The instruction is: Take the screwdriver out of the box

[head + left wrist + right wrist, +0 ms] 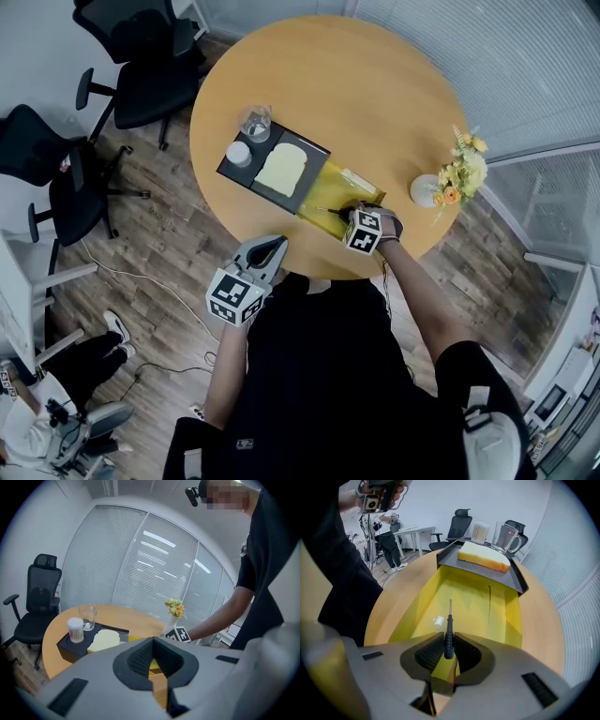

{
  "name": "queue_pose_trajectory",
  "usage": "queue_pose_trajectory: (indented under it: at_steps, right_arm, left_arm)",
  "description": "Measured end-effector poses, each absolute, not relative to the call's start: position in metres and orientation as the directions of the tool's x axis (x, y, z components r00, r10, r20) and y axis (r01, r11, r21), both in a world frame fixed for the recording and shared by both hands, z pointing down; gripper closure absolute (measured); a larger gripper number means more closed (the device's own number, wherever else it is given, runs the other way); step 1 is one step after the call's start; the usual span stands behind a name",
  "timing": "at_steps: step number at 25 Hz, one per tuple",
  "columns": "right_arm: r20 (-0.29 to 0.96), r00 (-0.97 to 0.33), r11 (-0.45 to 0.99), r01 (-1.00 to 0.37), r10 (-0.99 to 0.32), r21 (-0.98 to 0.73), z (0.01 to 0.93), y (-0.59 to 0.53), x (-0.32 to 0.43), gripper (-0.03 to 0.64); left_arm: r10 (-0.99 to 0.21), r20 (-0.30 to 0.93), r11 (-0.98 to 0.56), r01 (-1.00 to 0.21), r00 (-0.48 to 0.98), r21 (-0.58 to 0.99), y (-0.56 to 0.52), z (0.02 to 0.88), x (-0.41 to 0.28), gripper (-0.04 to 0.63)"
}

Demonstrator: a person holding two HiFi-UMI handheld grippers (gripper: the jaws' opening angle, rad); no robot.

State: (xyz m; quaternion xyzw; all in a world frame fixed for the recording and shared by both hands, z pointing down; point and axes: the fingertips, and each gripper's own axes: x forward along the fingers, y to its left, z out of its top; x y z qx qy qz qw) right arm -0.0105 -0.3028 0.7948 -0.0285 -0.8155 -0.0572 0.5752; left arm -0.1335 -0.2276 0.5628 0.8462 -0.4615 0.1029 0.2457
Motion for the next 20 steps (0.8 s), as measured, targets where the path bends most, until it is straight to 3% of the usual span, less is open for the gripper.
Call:
queue_pose_trajectory:
  at_steps: [20]
  right_arm:
    - [0.926, -0.371, 0.996, 0.023, -0.070, 0.084, 0.774, -0.304, -0.002, 0.557]
  left_arm:
    - [-0.715, 0.378, -0.504, -0.808, 0.588, 0.305, -0.233, 0.553, -0.127, 0.589]
